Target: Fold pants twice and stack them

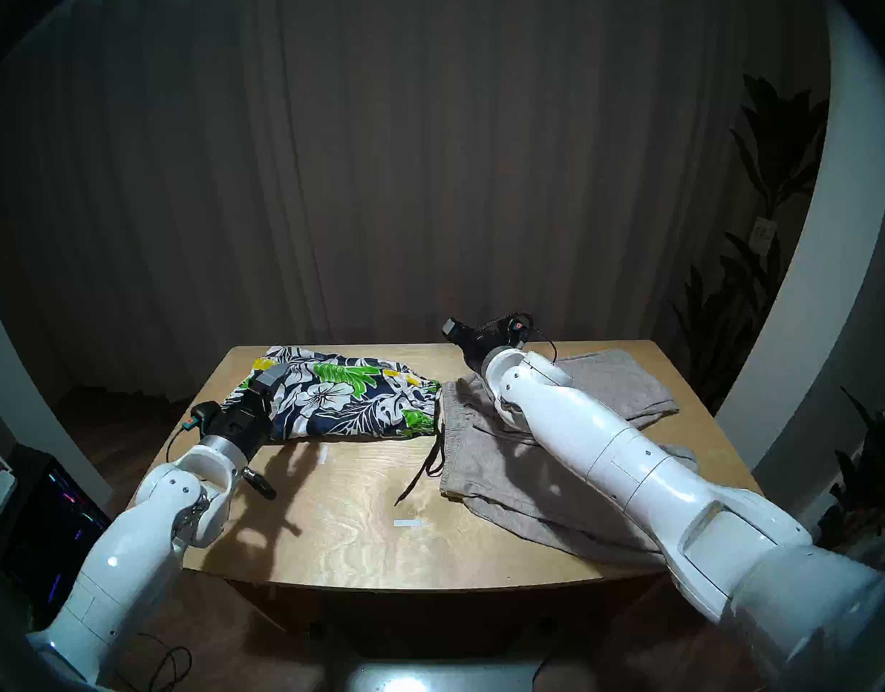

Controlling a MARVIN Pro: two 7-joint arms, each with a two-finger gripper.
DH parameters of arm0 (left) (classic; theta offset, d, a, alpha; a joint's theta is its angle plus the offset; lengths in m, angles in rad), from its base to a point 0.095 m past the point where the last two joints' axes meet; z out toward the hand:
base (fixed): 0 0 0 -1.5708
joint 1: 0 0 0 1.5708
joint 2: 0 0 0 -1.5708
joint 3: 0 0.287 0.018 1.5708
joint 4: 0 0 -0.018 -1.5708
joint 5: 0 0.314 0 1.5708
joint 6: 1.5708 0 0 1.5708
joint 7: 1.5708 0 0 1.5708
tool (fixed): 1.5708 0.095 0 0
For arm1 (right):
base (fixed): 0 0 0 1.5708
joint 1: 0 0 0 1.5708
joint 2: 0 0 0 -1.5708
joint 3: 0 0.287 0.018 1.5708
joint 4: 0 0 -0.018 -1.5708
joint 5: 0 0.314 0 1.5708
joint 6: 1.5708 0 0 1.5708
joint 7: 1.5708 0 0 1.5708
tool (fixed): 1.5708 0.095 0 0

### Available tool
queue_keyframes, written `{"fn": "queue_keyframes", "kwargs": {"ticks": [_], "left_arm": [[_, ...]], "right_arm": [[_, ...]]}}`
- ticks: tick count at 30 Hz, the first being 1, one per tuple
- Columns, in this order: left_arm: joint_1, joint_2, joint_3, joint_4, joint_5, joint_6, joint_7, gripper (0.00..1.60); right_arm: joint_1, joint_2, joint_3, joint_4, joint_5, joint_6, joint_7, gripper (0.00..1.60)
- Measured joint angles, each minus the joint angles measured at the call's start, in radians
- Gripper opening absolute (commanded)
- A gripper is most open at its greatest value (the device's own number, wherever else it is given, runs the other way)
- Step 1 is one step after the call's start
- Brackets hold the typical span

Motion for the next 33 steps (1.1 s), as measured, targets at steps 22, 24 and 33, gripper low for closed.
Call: {"fn": "queue_keyframes", "kwargs": {"ticks": [22,24,33], "left_arm": [[0.241,-0.002,-0.162,-0.165,-0.047,-0.19,0.142,1.6],[0.265,-0.006,-0.186,-0.197,-0.046,-0.22,0.179,1.6],[0.346,0.007,-0.227,-0.31,-0.015,-0.284,0.38,1.6]], "right_arm": [[-0.048,0.181,-0.038,-0.237,-0.079,0.09,0.09,1.6],[-0.059,0.208,-0.044,-0.266,-0.093,0.098,0.097,1.6],[-0.092,0.314,-0.042,-0.349,-0.16,0.099,0.097,1.6]]}}
